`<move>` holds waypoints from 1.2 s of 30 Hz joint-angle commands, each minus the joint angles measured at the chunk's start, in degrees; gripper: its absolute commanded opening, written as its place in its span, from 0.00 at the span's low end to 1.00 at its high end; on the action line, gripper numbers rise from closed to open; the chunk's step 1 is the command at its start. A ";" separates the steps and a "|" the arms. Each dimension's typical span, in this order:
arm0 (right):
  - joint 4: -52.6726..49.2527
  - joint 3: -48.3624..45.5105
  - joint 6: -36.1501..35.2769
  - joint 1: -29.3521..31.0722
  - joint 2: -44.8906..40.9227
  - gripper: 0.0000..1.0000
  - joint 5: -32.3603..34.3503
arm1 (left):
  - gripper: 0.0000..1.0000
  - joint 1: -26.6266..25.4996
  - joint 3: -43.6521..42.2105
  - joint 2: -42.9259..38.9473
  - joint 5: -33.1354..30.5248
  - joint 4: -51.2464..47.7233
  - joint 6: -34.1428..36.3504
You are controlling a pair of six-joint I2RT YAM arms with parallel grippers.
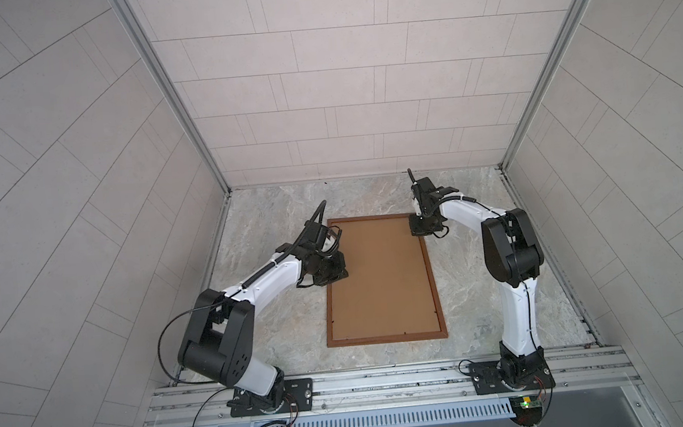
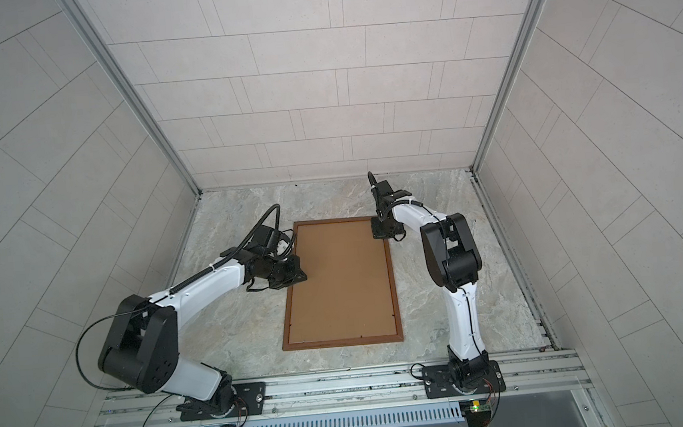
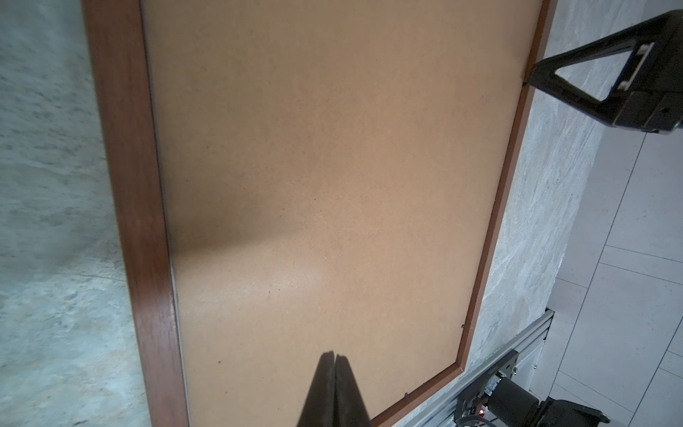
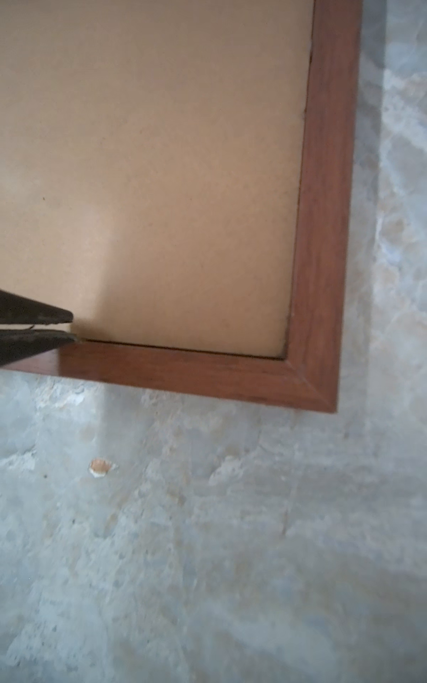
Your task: Put the photo into the frame
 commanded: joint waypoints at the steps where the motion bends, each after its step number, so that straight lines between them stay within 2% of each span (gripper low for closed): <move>1: -1.77 0.65 -1.13 -0.44 -2.70 0.00 0.75 | 0.06 0.24 -0.51 -1.37 0.16 -0.69 0.79; 14: -1.75 0.31 -0.59 -1.07 -0.78 0.00 -3.68 | 0.06 0.24 -0.45 -0.82 0.37 -0.52 0.79; 27: -1.98 -1.90 -0.19 -0.79 -1.72 0.00 -2.93 | 0.06 0.24 -0.76 -0.60 0.65 -0.04 0.70; 36: -1.43 -2.05 0.00 -0.71 0.07 0.00 -4.74 | 0.06 0.24 -1.06 -0.94 0.63 0.10 0.55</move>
